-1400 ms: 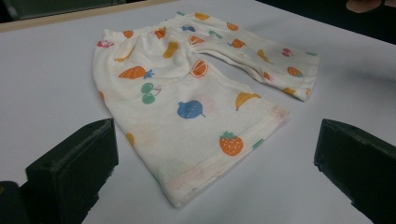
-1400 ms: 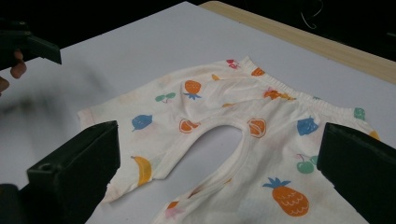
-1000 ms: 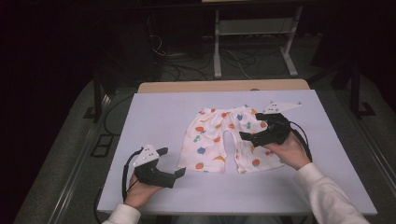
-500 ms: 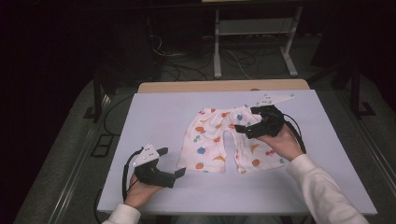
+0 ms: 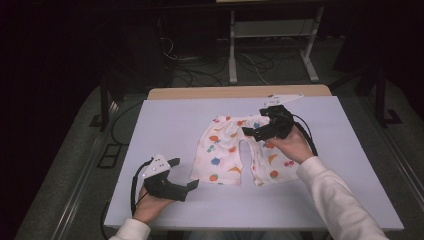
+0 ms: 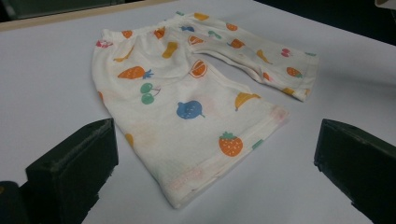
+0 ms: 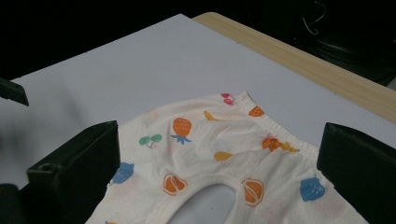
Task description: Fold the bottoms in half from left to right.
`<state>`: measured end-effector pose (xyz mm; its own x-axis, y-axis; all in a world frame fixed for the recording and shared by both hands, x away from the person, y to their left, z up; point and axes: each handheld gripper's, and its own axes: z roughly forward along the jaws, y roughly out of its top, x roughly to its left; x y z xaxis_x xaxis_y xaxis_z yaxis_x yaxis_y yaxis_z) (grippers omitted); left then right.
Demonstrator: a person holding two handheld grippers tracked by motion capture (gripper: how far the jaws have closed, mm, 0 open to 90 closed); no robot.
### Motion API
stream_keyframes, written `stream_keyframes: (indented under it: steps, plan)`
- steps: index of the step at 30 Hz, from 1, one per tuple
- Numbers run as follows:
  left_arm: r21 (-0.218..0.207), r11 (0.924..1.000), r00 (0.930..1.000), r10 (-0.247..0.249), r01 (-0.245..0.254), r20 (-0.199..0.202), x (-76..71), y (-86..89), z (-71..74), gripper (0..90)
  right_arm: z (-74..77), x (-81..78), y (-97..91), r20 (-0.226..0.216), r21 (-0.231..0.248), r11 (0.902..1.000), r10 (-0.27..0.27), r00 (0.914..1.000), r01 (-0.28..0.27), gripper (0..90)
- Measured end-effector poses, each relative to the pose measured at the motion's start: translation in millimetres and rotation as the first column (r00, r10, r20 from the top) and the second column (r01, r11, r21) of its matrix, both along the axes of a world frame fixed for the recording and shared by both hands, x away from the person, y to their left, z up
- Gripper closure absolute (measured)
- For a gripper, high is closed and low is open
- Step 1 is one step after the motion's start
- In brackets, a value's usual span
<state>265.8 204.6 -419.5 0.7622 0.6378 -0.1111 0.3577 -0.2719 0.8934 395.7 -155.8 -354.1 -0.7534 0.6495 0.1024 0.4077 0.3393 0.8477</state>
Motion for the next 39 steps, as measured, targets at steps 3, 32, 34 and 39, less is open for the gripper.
stream_keyframes:
  steps: [3, 32, 34, 39]
  plan:
    - [-0.002, 1.0000, 1.0000, -0.001, 0.001, 0.000, 0.0, 0.0, 0.0, 0.0, 0.0, 4.8, 3.4, -0.004, 0.001, 1.0000, -0.001, 1.0000, 0.001, 0.0]
    - [-0.017, 0.9998, 1.0000, 0.004, -0.005, -0.006, 0.2, 1.8, 0.5, 0.0, -2.9, 53.2, 24.3, -0.009, 0.021, 0.9982, -0.055, 0.9984, 0.055, 0.0]
    - [-0.016, 0.9999, 1.0000, 0.004, -0.004, -0.006, 0.3, 1.8, 0.5, 0.0, -3.5, 56.8, 26.4, -0.009, 0.020, 0.9981, -0.058, 0.9982, 0.059, 0.0]
    - [-0.019, 0.9998, 1.0000, 0.003, -0.003, -0.008, 0.5, 1.7, 0.4, 0.0, -5.5, 64.3, 33.9, -0.005, 0.026, 0.9975, -0.065, 0.9979, 0.065, 0.0]
